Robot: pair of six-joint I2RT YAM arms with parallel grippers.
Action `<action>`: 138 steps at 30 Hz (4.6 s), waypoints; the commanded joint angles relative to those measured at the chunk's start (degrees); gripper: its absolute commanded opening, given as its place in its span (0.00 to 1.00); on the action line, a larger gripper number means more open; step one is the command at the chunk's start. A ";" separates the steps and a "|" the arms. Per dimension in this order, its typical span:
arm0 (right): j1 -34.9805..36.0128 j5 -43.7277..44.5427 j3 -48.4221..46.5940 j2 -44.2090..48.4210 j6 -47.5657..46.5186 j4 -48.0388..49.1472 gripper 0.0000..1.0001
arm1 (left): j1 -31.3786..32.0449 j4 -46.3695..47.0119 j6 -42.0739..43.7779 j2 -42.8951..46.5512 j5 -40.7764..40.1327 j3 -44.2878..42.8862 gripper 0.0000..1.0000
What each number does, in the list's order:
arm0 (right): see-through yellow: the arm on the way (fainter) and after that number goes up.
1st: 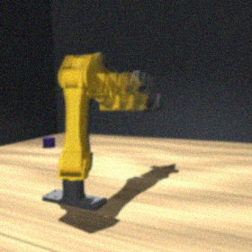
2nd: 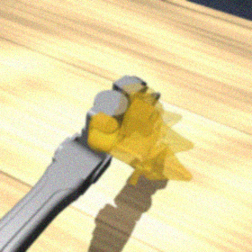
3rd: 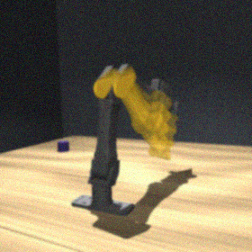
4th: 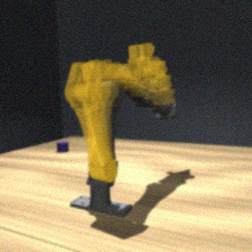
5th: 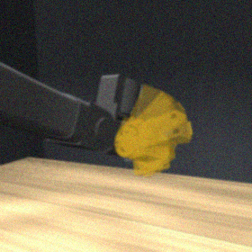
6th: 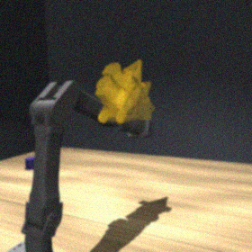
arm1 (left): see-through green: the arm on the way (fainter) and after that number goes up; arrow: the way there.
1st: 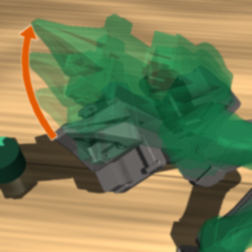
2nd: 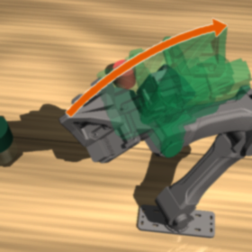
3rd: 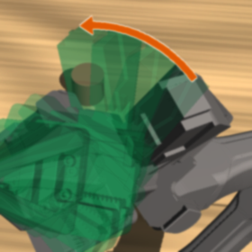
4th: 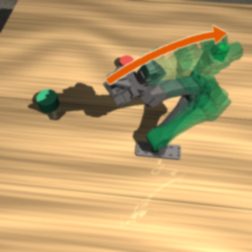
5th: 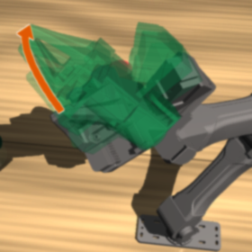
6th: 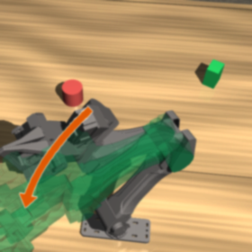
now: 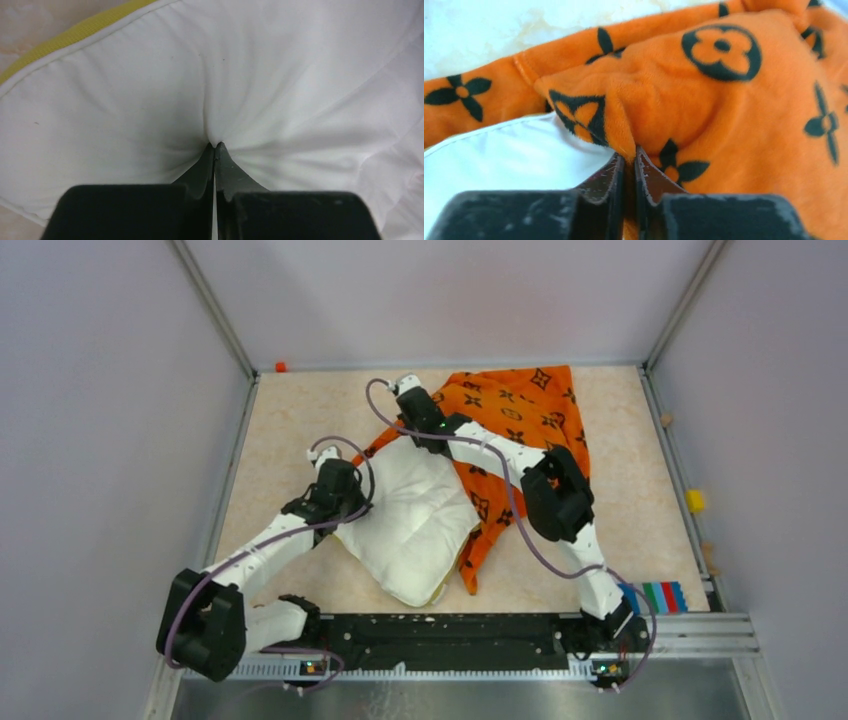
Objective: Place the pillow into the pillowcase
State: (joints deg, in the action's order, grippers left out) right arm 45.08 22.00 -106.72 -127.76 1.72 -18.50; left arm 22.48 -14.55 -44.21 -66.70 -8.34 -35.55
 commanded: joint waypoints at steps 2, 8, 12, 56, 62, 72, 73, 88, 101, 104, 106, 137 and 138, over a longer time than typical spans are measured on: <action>-0.84 0.24 -10.90 -0.73 4.43 -5.39 0.00 | -0.48 1.82 2.68 -1.02 2.43 1.68 0.00; 9.81 -8.00 -21.83 1.57 13.00 -12.79 0.00 | -0.40 9.08 2.86 -4.00 9.88 0.36 0.00; 11.72 -11.96 -15.52 3.86 19.71 -9.67 0.00 | -0.43 12.02 -0.07 -6.43 8.04 -7.99 0.00; 5.57 8.92 33.95 32.99 16.79 -8.83 0.12 | -1.66 7.77 -1.88 2.60 24.03 3.80 0.65; 18.59 8.25 18.33 30.60 17.80 -16.83 0.00 | -1.20 13.82 -5.01 -2.68 22.73 0.49 0.00; 13.48 1.95 34.72 39.91 24.71 -10.10 0.66 | 1.07 8.42 -3.23 -1.74 15.55 -10.38 0.00; 13.52 2.97 35.93 42.36 25.64 -10.44 0.73 | 1.03 8.40 -3.34 -1.82 15.21 -10.25 0.00; 12.99 4.04 66.54 59.90 53.90 -0.01 0.83 | 1.16 5.92 -2.72 -2.85 12.49 -12.64 0.00; 7.05 7.04 73.08 49.17 60.87 23.58 0.36 | 1.18 2.53 2.73 -4.10 11.95 -15.57 0.00; 7.10 8.97 70.48 51.67 57.21 20.29 0.00 | 1.49 1.98 5.37 -5.53 12.31 -16.82 0.00; 7.20 10.12 67.42 55.34 51.78 17.31 0.00 | 2.14 2.13 6.94 -7.13 14.04 -17.91 0.00; 4.97 -15.40 -30.90 -2.15 20.62 -15.67 0.44 | 3.45 -17.05 -0.47 17.04 12.68 -11.75 0.99; 5.01 -15.48 -31.74 -1.66 19.74 -16.53 0.54 | 3.37 -17.50 -0.64 17.20 12.09 -10.79 0.99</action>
State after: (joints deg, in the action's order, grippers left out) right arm 49.28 10.46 -127.48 -135.33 23.42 -35.68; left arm 26.26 -29.19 -46.06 -49.52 5.67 -50.41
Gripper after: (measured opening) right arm 0.374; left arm 0.987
